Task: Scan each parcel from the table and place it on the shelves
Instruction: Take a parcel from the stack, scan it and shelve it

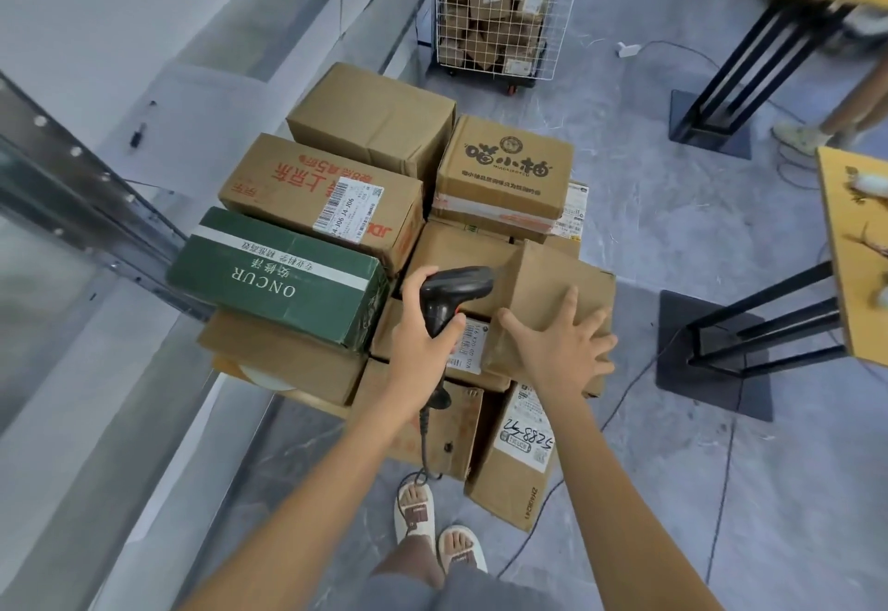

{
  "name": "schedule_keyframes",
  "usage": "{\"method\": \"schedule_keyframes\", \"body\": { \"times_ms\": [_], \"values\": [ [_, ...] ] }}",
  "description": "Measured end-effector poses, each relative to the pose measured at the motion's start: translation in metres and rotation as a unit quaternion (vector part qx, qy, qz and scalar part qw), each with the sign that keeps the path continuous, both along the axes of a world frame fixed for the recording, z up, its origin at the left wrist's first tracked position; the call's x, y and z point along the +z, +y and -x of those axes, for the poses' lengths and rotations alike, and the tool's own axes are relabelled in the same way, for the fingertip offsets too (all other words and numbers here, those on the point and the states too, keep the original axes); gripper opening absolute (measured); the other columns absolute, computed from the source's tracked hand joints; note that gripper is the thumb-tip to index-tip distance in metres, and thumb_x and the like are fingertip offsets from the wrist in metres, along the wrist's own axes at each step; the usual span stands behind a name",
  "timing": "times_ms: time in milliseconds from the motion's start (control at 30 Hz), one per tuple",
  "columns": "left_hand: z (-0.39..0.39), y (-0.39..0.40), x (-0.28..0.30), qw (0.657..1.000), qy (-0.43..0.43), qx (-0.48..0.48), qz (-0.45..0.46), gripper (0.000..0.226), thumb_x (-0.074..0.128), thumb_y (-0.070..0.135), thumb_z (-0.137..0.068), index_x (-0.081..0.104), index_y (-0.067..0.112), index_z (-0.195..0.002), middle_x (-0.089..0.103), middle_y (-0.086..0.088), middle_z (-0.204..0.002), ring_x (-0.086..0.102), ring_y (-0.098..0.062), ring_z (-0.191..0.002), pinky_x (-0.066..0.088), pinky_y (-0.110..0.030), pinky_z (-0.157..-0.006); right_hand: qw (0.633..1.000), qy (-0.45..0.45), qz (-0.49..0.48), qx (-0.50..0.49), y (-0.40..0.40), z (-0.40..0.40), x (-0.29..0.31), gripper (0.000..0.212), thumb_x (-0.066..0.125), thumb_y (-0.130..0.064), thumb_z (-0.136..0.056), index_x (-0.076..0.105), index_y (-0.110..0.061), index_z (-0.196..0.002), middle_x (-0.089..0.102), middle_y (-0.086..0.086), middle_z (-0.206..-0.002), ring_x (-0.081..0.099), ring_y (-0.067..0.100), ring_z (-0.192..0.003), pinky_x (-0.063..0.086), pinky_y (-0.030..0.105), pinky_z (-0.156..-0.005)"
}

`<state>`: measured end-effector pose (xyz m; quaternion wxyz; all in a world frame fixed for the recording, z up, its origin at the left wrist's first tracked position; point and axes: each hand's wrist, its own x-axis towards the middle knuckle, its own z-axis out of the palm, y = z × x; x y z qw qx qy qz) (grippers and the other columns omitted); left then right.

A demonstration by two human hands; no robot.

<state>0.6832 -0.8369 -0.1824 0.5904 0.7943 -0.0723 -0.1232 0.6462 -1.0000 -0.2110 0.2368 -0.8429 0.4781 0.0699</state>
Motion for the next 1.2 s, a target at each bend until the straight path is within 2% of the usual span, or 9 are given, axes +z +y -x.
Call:
{"method": "schedule_keyframes", "body": {
  "times_ms": [200,400,567,700,867,967,1067,1133,1200],
  "values": [
    [0.006,0.008,0.005,0.998,0.001,0.040,0.050,0.063,0.067,0.005,-0.095,0.040,0.045,-0.137,0.054,0.034,-0.121,0.069,-0.012,-0.100,0.059,-0.046,-0.091,0.995,-0.099,0.015,-0.019,0.003,0.011,0.023,0.107,0.059,-0.082,-0.073,0.017,-0.031,-0.159,0.005,0.008,-0.168,0.014,0.045,-0.147,0.017,0.064,-0.113],
    [0.016,0.021,0.017,0.971,0.076,0.130,0.188,0.059,0.070,0.007,-0.095,0.044,0.052,-0.125,0.058,0.002,-0.133,0.073,-0.023,-0.103,0.061,-0.043,-0.090,0.973,-0.207,-0.100,-0.018,0.030,0.041,0.061,0.119,0.044,-0.092,-0.053,0.018,-0.040,-0.157,0.007,-0.003,-0.169,0.010,0.032,-0.151,0.012,0.063,-0.119],
    [0.043,0.027,0.028,0.967,0.082,0.151,0.191,0.053,0.071,0.022,-0.095,0.042,0.056,-0.124,0.054,0.011,-0.133,0.057,-0.007,-0.118,0.049,-0.038,-0.101,0.955,-0.248,-0.164,0.012,0.070,0.071,0.069,0.107,0.052,-0.079,-0.066,0.008,-0.045,-0.157,-0.003,-0.011,-0.169,0.000,0.027,-0.154,0.008,0.060,-0.121],
    [0.063,0.036,0.033,0.968,0.053,0.155,0.193,0.055,0.070,0.022,-0.095,0.041,0.049,-0.133,0.056,0.024,-0.126,0.060,0.003,-0.111,0.050,-0.027,-0.091,0.921,-0.304,-0.238,0.058,0.077,0.095,0.071,0.104,0.059,-0.069,-0.074,0.001,-0.047,-0.157,-0.007,-0.016,-0.167,-0.001,0.017,-0.155,0.016,0.052,-0.124],
    [0.094,0.031,0.043,0.975,0.024,0.141,0.170,0.058,0.071,0.033,-0.088,0.038,0.059,-0.128,0.053,0.045,-0.113,0.057,0.015,-0.105,0.047,-0.027,-0.088,0.905,-0.350,-0.211,0.121,0.070,0.109,0.083,0.120,0.082,-0.055,-0.075,0.001,-0.032,-0.161,0.027,-0.006,-0.163,0.030,0.009,-0.146,0.029,0.025,-0.110],
    [0.111,0.027,0.047,0.975,0.015,0.149,0.164,0.058,0.071,0.036,-0.087,0.037,0.064,-0.124,0.052,0.047,-0.111,0.058,0.014,-0.103,0.047,-0.030,-0.086,0.910,-0.331,-0.200,0.150,0.065,0.117,0.088,0.131,0.083,-0.063,-0.068,-0.007,-0.037,-0.159,0.022,-0.008,-0.163,0.028,-0.005,-0.130,0.027,0.024,-0.101],
    [0.122,0.026,0.048,0.971,0.005,0.159,0.180,0.059,0.072,0.028,-0.091,0.038,0.064,-0.124,0.054,0.037,-0.121,0.060,0.002,-0.112,0.051,-0.038,-0.092,0.917,-0.315,-0.173,0.172,0.061,0.129,0.086,0.127,0.082,-0.056,-0.074,-0.009,-0.035,-0.159,0.017,-0.008,-0.163,0.029,0.003,-0.132,0.027,0.022,-0.095],
    [0.128,0.026,0.048,0.964,0.010,0.171,0.205,0.059,0.072,0.025,-0.089,0.041,0.059,-0.126,0.052,0.018,-0.134,0.059,-0.016,-0.123,0.052,-0.045,-0.098,0.911,-0.338,-0.140,0.188,0.062,0.138,0.084,0.114,0.079,-0.048,-0.081,-0.001,-0.032,-0.161,0.011,-0.011,-0.165,0.020,-0.002,-0.136,0.023,0.010,-0.094],
    [0.136,0.030,0.050,0.959,-0.005,0.200,0.203,0.058,0.072,0.023,-0.091,0.041,0.060,-0.123,0.050,0.015,-0.134,0.056,-0.006,-0.123,0.048,-0.033,-0.096,0.899,-0.369,-0.108,0.211,0.064,0.146,0.085,0.100,0.074,-0.045,-0.085,0.009,-0.037,-0.160,0.002,-0.018,-0.167,0.018,-0.009,-0.136,0.018,-0.002,-0.086]
  ]
}}
